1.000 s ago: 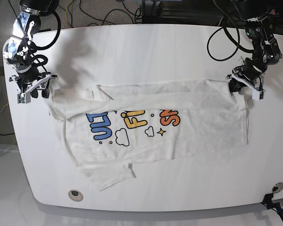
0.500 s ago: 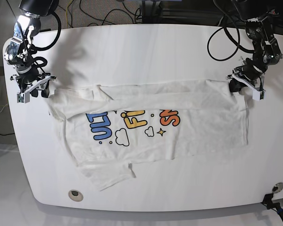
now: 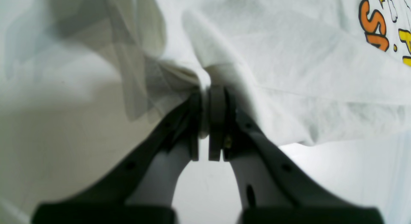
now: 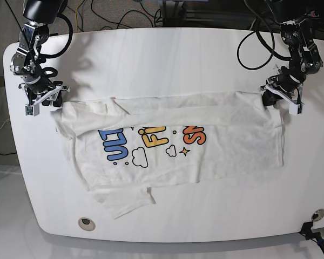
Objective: Fold the T-shirt properly
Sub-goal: 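Regrasp the folded edge with both grippers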
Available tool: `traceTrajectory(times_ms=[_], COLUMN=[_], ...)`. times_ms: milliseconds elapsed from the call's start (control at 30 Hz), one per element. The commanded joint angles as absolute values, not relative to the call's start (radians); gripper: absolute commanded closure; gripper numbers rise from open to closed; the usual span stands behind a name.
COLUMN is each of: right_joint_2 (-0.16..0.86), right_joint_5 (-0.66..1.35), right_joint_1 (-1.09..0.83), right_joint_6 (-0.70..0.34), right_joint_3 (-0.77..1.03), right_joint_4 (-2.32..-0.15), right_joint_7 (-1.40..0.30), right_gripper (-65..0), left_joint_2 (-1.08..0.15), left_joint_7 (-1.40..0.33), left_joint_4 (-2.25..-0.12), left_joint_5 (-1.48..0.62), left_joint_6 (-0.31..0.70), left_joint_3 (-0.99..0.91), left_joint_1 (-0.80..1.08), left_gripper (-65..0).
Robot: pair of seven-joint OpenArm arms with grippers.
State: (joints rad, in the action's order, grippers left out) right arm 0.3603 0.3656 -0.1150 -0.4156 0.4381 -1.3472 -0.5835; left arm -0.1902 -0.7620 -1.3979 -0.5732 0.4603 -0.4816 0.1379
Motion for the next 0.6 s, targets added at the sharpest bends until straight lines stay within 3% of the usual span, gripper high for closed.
traceTrajectory(times_ms=[0,100,233,267,467,500,567], right_joint_2=[0.373,0.37,0.368,0.367,0.371,0.369,0.364], right_joint_5=[0.365,0.362,0.362,0.362,0.37,0.386,0.389], right_joint_1=[-0.122,-0.14,-0.152,-0.159,-0.208,-0.17,-0.162], right_joint_6=[-0.412,-0.389,-0.352,-0.347,-0.331,-0.34,-0.345], right_joint_3=[0.395,0.357,0.363,0.369,0.389,0.391,0.39], right_joint_4=[-1.36,-1.38,-1.38,-1.383,-1.407,-1.41,-1.407], right_joint_7=[-0.614,-0.632,-0.644,-0.642,-0.655,-0.593,-0.596], right_gripper=[-26.6,-23.9,-2.4,0.0,0.0,0.0,-4.5], left_joint_2=[-0.201,-0.203,-0.206,-0.206,-0.218,-0.212,-0.212], left_joint_7=[-0.763,-0.765,-0.764,-0.764,-0.779,-0.779,-0.777], left_joint_4=[-1.414,-1.413,-1.41,-1.41,-1.423,-1.414,-1.414], left_joint_5=[-0.575,-0.574,-0.572,-0.575,-0.579,-0.575,-0.578], left_joint_6=[0.457,0.458,0.456,0.457,0.458,0.465,0.466], left_joint_3=[-0.485,-0.485,-0.487,-0.485,-0.486,-0.484,-0.485], left_joint_1=[0.132,0.133,0.137,0.133,0.151,0.142,0.143], left_gripper=[0.0,0.0,0.0,0.0,0.0,-0.3,-0.2])
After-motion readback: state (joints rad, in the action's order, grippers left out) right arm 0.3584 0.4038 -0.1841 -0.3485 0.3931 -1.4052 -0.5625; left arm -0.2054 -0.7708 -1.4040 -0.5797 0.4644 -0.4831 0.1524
